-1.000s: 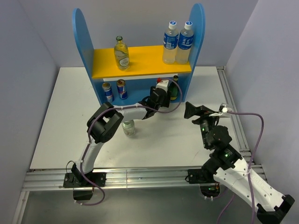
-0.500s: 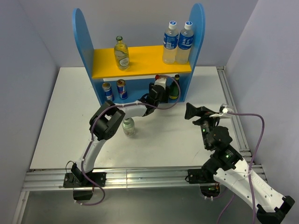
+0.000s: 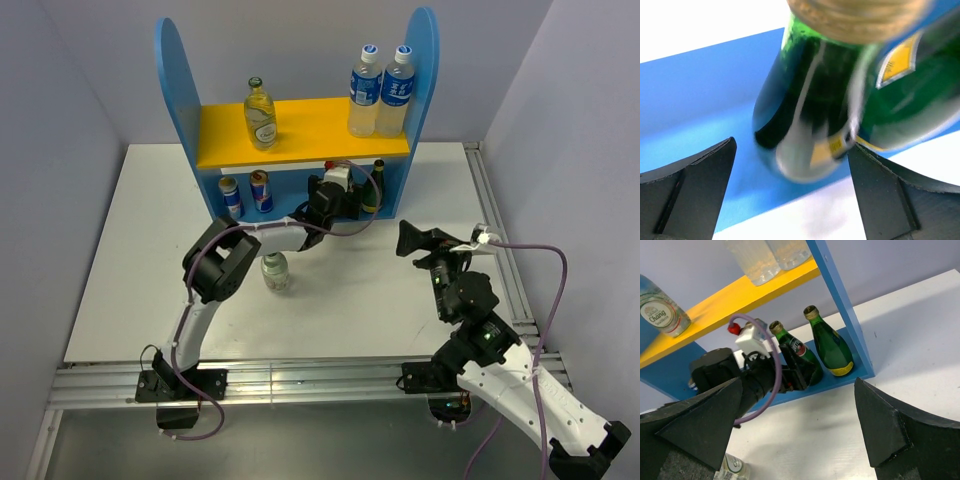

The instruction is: Place and organize the beverage onto the shelf

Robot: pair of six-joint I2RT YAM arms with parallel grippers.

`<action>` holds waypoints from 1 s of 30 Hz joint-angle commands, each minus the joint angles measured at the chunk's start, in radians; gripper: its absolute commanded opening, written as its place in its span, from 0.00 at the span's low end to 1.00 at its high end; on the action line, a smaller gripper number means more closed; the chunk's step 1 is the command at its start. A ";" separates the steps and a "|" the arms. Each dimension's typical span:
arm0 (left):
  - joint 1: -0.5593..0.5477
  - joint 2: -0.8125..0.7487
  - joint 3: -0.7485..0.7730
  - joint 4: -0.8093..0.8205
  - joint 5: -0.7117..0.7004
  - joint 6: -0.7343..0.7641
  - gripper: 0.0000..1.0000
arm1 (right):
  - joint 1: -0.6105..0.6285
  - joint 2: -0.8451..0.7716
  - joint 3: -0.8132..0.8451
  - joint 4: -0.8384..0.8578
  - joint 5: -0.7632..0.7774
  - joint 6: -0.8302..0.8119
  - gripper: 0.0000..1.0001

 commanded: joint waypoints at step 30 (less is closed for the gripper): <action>-0.566 -1.022 -0.807 -0.514 -0.594 -0.492 0.99 | 0.008 -0.076 -0.036 -0.006 0.017 0.025 1.00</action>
